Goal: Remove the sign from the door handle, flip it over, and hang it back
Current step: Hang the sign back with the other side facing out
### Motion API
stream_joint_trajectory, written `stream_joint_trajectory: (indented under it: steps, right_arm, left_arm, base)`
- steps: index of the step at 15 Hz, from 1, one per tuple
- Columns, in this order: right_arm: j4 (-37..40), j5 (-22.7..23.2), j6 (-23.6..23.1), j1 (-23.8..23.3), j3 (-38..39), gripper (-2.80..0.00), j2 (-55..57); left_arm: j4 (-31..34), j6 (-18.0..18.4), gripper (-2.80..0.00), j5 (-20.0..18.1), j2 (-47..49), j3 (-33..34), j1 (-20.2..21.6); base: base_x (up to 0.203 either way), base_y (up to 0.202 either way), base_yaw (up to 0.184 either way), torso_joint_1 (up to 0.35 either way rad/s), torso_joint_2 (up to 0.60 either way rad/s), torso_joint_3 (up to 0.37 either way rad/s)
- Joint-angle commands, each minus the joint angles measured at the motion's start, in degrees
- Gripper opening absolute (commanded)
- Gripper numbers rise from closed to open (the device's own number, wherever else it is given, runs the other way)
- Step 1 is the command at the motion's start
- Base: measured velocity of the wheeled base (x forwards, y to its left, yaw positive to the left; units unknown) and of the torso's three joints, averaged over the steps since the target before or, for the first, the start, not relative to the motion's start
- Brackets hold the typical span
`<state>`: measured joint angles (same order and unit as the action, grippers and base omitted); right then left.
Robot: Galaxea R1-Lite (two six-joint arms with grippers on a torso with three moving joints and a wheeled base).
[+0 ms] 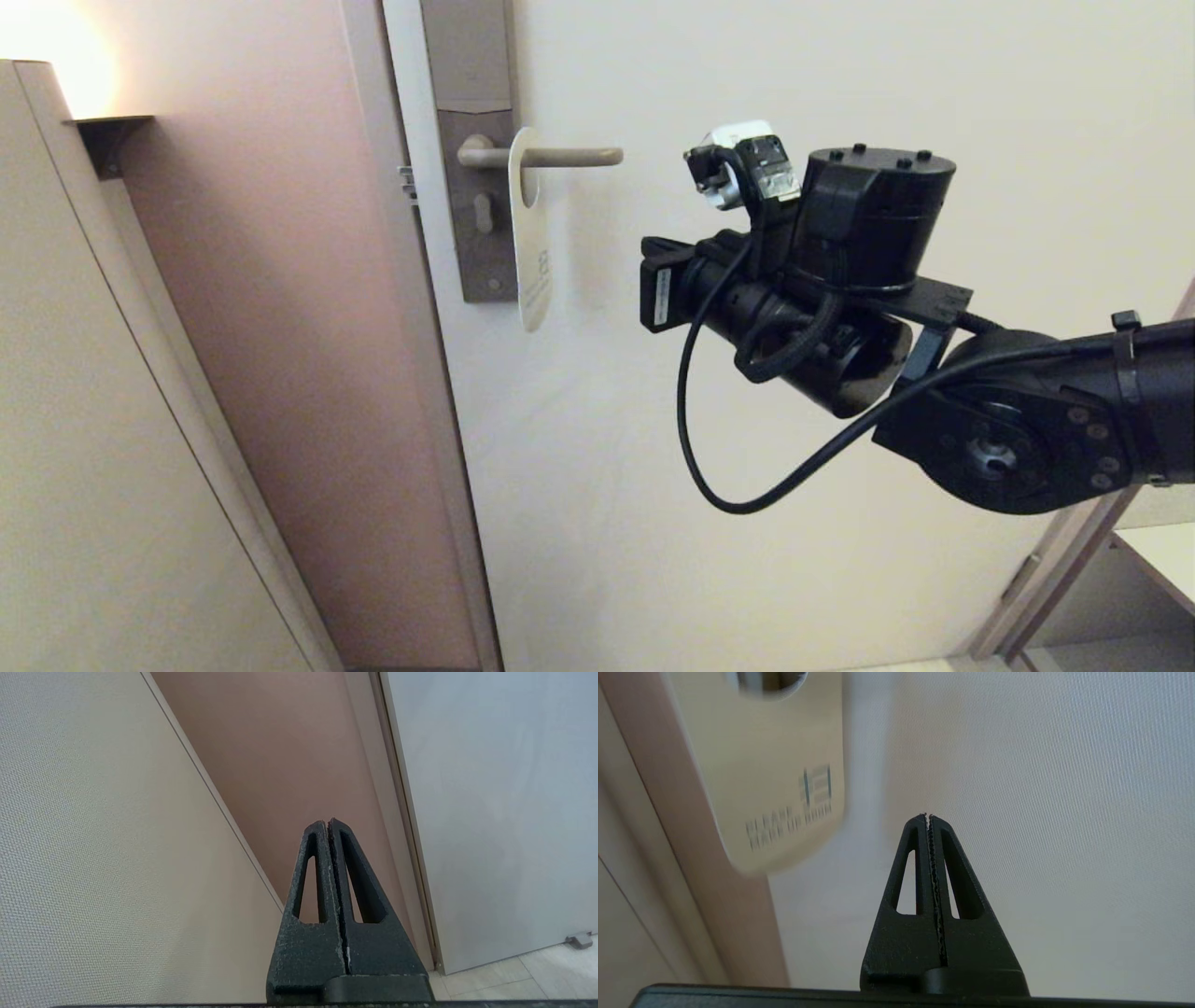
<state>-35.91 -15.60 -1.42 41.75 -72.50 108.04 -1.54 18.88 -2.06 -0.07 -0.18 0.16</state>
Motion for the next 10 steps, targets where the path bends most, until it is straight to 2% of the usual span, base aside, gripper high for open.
stream_joint_trajectory:
  steps: [1, 5, 8, 10]
  right_arm:
    - [6.12, -1.37, 1.45, 0.19, -4.89, -2.8, 1.81]
    - [15.39, -11.78, 2.63, 0.2, -6.41, -2.8, 0.68]
    - [23.79, -23.39, 2.73, 0.26, -8.35, -2.8, -0.73]
    - [27.06, -33.64, 3.21, 0.21, -10.33, -2.8, -0.58]
  left_arm:
    - [-0.05, 0.11, -2.8, 0.04, 0.07, 0.01, 0.02]
    - [-0.05, 0.11, -2.8, 0.03, 0.07, 0.01, 0.02]
    - [-0.05, 0.11, -2.8, -0.05, 0.07, 0.01, 0.02]
    - [-0.05, 0.11, -2.8, -0.05, 0.07, 0.01, 0.02]
  base:
    - [0.0, 0.0, 0.0, 0.0, 0.0, 0.0]
    - [0.0, 0.0, 0.0, 0.0, 0.0, 0.0]
    - [0.0, 0.0, 0.0, 0.0, 0.0, 0.0]
    - [0.0, 0.0, 0.0, 0.0, 0.0, 0.0]
